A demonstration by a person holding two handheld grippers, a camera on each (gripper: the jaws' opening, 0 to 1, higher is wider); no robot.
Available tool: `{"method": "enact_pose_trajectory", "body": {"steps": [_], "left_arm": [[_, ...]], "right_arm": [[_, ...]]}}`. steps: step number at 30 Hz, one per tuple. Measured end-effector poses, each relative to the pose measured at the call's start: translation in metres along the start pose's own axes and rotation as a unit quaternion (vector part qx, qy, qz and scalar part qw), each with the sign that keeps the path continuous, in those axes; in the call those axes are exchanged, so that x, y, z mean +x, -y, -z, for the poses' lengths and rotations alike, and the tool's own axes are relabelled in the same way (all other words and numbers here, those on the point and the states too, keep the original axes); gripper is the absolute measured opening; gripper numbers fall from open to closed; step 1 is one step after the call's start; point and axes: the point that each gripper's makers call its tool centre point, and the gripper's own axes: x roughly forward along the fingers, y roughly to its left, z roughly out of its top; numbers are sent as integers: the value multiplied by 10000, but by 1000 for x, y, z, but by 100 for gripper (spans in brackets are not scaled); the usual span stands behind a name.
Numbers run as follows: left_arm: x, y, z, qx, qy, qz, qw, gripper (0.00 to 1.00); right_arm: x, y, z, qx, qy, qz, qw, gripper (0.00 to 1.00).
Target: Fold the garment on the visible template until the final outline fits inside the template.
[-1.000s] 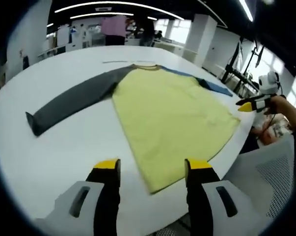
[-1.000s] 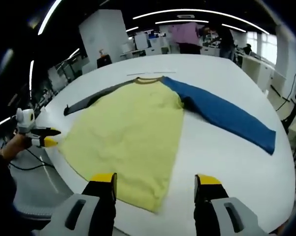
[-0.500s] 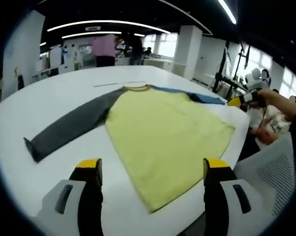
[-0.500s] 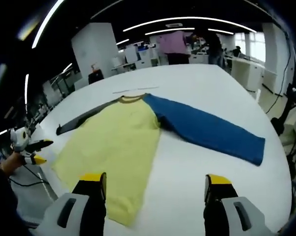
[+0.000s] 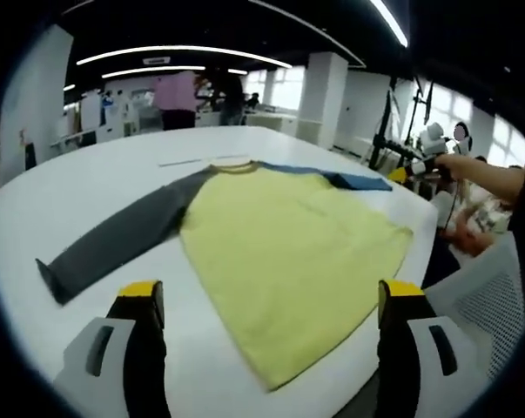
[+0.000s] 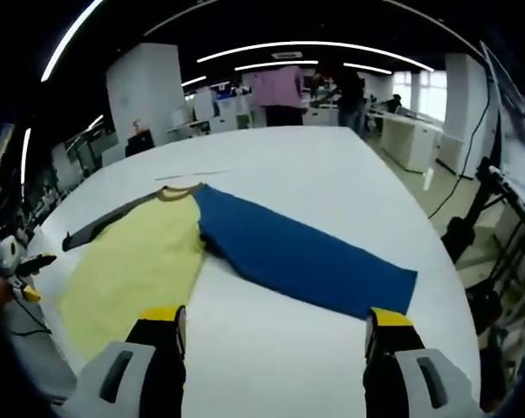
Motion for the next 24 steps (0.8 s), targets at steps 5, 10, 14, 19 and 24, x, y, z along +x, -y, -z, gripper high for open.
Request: {"method": "enact_pose_trajectory", "body": {"steps": [5,10,14,19,24], "left_arm": [[0,-2,-2,74,43,7,10000,99],[1,-4,-4,123,60,-2,9999,99],[1,-6,-4,133,74,-17,9999,99],[2,-6,-1,146,7,-20,9999,99],[2,-6,-2,165,-4,-62,9998,99]], "right_arm": [[8,26,0,323,121,212,9992,74],[14,53,8,558,50,545,9969,63],[16,74,10,542,34,832,9951,53],[18,93,16,773,-29,1088,9911,39],[18,100,25,879,-197,1254,9880,27]]}}
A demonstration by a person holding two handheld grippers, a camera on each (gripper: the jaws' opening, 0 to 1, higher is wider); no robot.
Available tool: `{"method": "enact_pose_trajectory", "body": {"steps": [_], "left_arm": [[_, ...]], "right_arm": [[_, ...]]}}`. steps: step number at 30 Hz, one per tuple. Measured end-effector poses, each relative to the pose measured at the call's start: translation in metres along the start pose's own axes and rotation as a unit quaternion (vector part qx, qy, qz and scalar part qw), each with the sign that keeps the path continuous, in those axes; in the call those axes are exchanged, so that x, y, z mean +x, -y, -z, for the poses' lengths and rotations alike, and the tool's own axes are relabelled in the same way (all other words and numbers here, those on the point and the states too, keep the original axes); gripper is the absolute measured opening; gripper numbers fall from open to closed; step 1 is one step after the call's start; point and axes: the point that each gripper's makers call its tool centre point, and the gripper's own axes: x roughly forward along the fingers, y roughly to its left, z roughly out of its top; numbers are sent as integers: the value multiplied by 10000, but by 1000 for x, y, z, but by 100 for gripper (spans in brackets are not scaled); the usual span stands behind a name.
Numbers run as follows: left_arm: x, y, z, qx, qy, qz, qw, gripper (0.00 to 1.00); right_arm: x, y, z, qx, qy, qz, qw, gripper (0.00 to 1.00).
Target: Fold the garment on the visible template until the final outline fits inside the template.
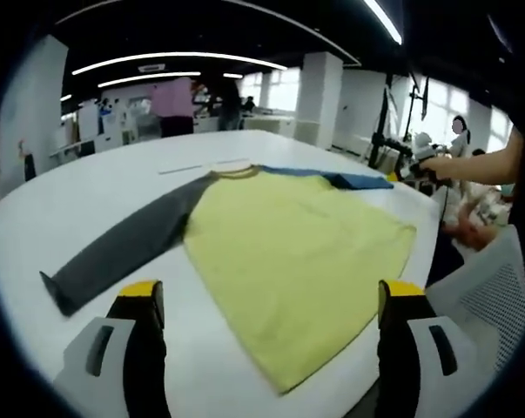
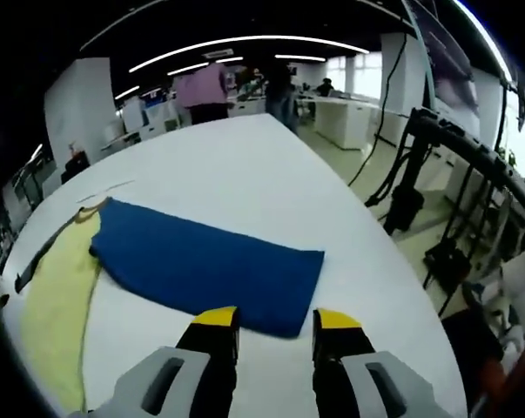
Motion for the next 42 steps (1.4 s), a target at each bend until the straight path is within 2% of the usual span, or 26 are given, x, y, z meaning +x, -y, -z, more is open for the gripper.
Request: {"method": "enact_pose_trajectory", "body": {"steps": [3,9,14,18,27,28,31,41,42], "left_arm": [[-1,-2,1,56,-44,-74,9999,99],[-4,-1,-2,68,11,-65,10000,99],[-5,-3,-4,52,57,-106,9999,99],[-6,-6,1,94,-95,-162,9998,99],[-10,-7,1,96,-58,-167,9998,99],[-11,-8,0,86,-44,-173,9998,99],[-11,-8,0,79,-32,-175,9998,99],[-11,-4,-1,104,-12,-113,9999,99],[-11,-4,-1,102,-10,-111,9999,99]], "right_arm": [[1,1,6,24,-91,55,9999,21],[3,5,14,88,-210,160,9996,18],[5,3,13,88,-182,203,9996,15],[6,3,13,130,-198,234,9994,12],[8,3,12,262,-149,225,9993,7],[14,11,10,281,-153,218,9993,6],[14,11,8,343,-97,239,9991,1],[6,4,2,422,19,215,9989,0],[9,10,-1,426,32,213,9989,0]]}}
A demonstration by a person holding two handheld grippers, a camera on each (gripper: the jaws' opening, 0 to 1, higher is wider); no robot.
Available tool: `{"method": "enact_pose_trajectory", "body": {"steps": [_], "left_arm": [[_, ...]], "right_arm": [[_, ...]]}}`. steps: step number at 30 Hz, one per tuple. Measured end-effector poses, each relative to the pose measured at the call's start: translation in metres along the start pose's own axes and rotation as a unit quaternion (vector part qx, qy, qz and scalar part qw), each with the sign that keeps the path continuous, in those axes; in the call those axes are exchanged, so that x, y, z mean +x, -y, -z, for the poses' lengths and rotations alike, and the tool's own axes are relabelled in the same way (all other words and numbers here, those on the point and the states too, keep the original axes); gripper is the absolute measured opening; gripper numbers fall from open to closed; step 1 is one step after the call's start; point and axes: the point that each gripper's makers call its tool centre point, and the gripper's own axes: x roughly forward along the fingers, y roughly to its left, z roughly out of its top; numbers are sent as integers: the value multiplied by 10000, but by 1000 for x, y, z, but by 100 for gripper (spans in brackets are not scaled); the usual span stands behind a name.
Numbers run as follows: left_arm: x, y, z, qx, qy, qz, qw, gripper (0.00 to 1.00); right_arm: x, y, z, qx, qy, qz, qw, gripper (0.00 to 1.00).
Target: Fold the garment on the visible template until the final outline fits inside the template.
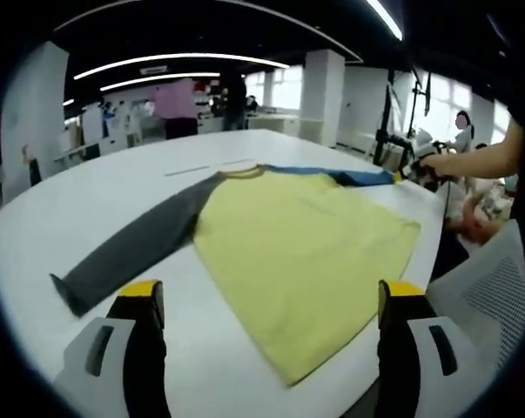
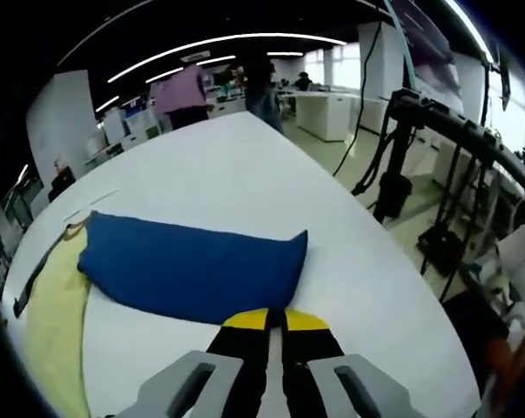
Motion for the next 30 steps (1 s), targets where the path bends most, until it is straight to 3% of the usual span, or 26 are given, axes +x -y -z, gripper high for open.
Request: {"method": "enact_pose_trajectory", "body": {"steps": [9,17,19,22,30], "left_arm": [[1,2,-3,12,57,35,10000,99],[2,2,-7,43,101,46,9999,99],[2,2,-7,53,100,45,9999,99],[1,0,-9,97,133,-21,9999,99],[0,-1,-12,163,155,-22,9997,99]], "right_arm": [[8,4,-24,-178,308,-91,9993,0],[-7,-28,-34,-470,506,-274,9972,0],[-2,-27,-43,-453,587,-367,9966,0],[-10,-46,-52,-425,809,-534,9944,0],[-20,-81,-63,-501,933,-783,9913,0]]}}
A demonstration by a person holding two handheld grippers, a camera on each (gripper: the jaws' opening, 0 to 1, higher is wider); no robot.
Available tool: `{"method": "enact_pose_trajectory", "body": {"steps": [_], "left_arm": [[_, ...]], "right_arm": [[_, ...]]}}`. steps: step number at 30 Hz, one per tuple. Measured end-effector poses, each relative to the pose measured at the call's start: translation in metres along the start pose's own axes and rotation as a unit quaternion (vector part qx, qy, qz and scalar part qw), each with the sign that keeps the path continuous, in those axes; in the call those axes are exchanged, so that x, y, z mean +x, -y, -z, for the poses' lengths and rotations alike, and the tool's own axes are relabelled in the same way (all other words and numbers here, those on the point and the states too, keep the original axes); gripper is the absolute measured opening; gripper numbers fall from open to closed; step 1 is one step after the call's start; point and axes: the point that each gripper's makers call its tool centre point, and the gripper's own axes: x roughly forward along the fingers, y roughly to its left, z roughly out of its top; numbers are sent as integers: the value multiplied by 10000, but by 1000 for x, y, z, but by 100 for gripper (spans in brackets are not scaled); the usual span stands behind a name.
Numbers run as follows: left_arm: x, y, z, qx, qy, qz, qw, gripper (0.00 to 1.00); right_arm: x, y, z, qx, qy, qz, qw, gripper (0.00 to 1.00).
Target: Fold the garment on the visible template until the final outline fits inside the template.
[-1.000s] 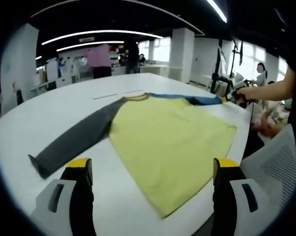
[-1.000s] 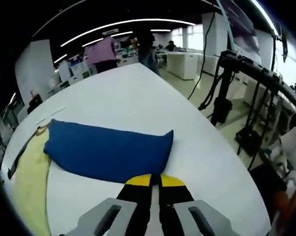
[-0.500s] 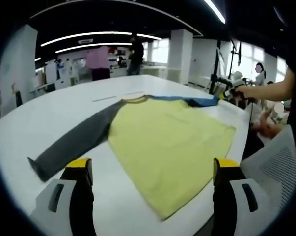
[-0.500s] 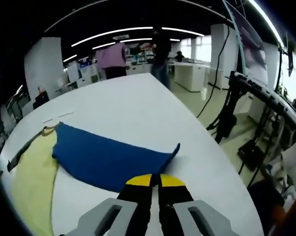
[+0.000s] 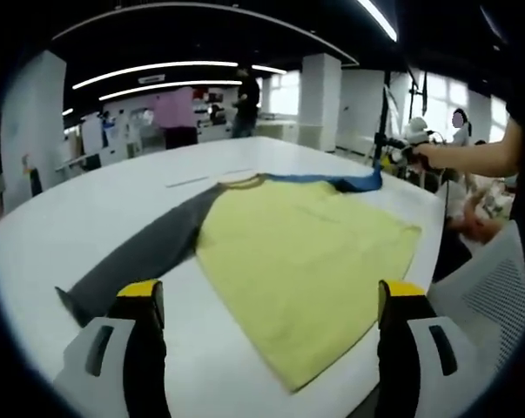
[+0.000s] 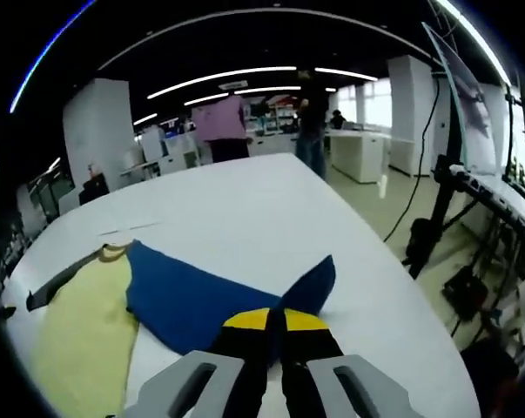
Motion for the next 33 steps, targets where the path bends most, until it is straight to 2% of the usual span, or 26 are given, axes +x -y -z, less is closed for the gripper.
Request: {"method": "enact_pose_trajectory", "body": {"steps": [17,21,33], "left_arm": [[2,3,-2,54,17,61,10000,99],[2,5,-3,55,35,72,10000,99],[3,7,-4,69,27,79,9999,99]], "right_arm": [[11,-43,-21,-9,210,-594,9980,0],[22,-48,-26,5,224,-737,9970,0],[36,-94,-35,-177,236,-1186,9925,0]]}}
